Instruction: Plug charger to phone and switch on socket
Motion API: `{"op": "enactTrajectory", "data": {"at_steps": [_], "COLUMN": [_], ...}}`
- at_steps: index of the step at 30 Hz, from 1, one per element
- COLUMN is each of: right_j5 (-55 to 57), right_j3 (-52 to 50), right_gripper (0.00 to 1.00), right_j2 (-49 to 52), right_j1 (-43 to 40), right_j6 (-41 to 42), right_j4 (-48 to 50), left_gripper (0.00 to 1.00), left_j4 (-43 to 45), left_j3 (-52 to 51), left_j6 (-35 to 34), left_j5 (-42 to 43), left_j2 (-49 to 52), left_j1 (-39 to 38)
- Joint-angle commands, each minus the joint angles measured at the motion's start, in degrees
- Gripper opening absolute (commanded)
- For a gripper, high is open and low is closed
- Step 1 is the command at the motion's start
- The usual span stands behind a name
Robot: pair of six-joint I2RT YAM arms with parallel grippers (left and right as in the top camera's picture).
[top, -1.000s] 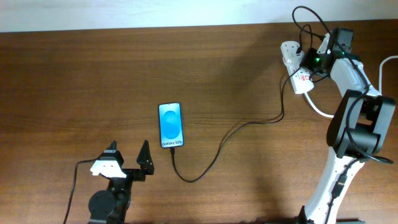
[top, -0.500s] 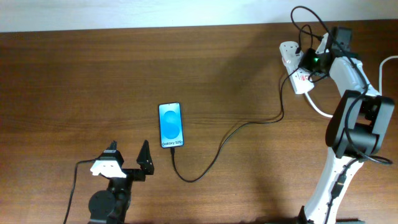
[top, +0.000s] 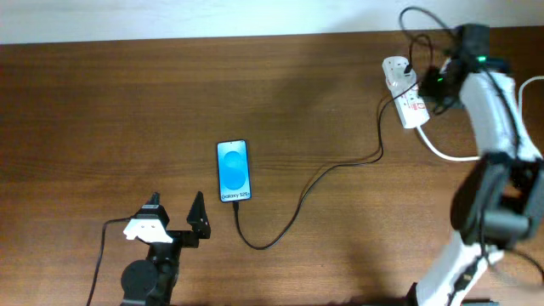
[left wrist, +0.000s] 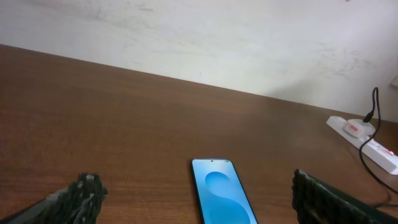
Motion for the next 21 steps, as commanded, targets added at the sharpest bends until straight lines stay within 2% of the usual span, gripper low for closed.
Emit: {"op": "enactTrajectory", "data": {"at_steps": [1,9,12,13,14,15,17,18,21], "right_j5": [1.95,2.01,2.01,1.99,2.01,2.01,2.01,1.99,1.99], "right_j3": [-0.04,-0.04,-0.04,-0.04,-0.04,-0.04,-0.04,-0.04,-0.04], "right_gripper": [0.04,0.04,0.05,0.1,0.38,0.61,0.96,0.98,0.98], "right_j2": [-13.9,-46.34,-55.19,-57.79,-60.81,-63.23,-66.05,-66.82,-67.36], "right_j1": [1.75,15.56,16.96,16.96,16.96,16.96,16.96,16.96,16.96], "right_j6": [-0.33,-2.54,-2.49,-2.49,-2.49,-2.49,-2.49,-2.49,-2.49], "right_j4": [-4.44,-10.67,-14.49,-15.91,-18.08,-20.2,-23.08,-24.37,-31.15], "left_gripper": [0.99,0.99,0.99,0.99,0.99,0.99,0.99,0.99,0.99], "left_j4": [-0.31,-0.31,-0.31,-0.33,-0.33,-0.31,-0.31,-0.31,-0.31], "left_j3": [-0.11,-0.11,-0.11,-0.11,-0.11,-0.11,-0.11,-0.11,-0.11], "left_j6": [0.94,0.94,0.94,0.94,0.94,0.94,0.94,0.94,0.94], "left_j5": [0.85,0.85,0.85,0.85,0.85,0.85,0.85,0.85,0.85], "left_j2": [-0.24,-0.24,-0.24,-0.24,-0.24,-0.24,-0.24,-0.24,-0.24], "left_j1": [-0.17,-0.17,-0.17,-0.17,-0.17,-0.17,-0.17,-0.17,-0.17]}}
